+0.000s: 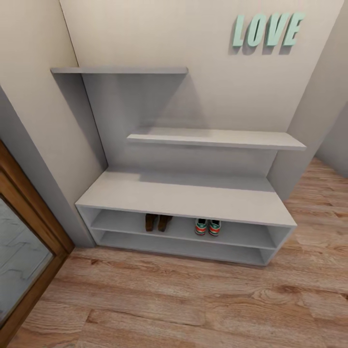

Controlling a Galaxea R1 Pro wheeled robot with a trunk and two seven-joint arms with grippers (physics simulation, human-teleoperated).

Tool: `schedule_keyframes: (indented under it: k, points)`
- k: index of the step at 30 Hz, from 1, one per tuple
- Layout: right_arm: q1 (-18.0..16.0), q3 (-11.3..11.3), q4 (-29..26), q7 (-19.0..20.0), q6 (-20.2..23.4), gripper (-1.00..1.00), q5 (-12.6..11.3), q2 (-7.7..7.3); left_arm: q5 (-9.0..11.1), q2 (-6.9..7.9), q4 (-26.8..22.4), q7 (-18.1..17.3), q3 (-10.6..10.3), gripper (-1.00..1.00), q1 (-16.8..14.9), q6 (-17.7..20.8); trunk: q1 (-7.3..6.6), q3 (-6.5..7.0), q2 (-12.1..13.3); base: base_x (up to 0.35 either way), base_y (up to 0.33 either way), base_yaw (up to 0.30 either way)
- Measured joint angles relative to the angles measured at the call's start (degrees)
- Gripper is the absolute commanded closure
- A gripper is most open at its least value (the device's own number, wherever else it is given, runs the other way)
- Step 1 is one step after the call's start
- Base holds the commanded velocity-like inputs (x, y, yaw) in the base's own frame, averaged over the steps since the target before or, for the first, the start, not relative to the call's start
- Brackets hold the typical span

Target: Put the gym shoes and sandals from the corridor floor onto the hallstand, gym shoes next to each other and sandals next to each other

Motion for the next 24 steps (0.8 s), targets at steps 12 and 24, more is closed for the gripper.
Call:
schedule_keyframes:
  k: [12,24]
  points:
    - [0.0,0.0,0.0,0.0,0.0,-1.0,0.0,0.0,0.2,-1.61,8.8,0.0,0.1,-1.0,0.0,0.1,0.0,0.0,0.0,0.0,0.0,0.0]
    - [0.0,0.0,0.0,0.0,0.0,-1.0,0.0,0.0,0.1,-7.69,17.2,-0.1,0.2,-1.0,0.7,0.4,0.0,0.0,0.0,0.0,0.0,0.0]
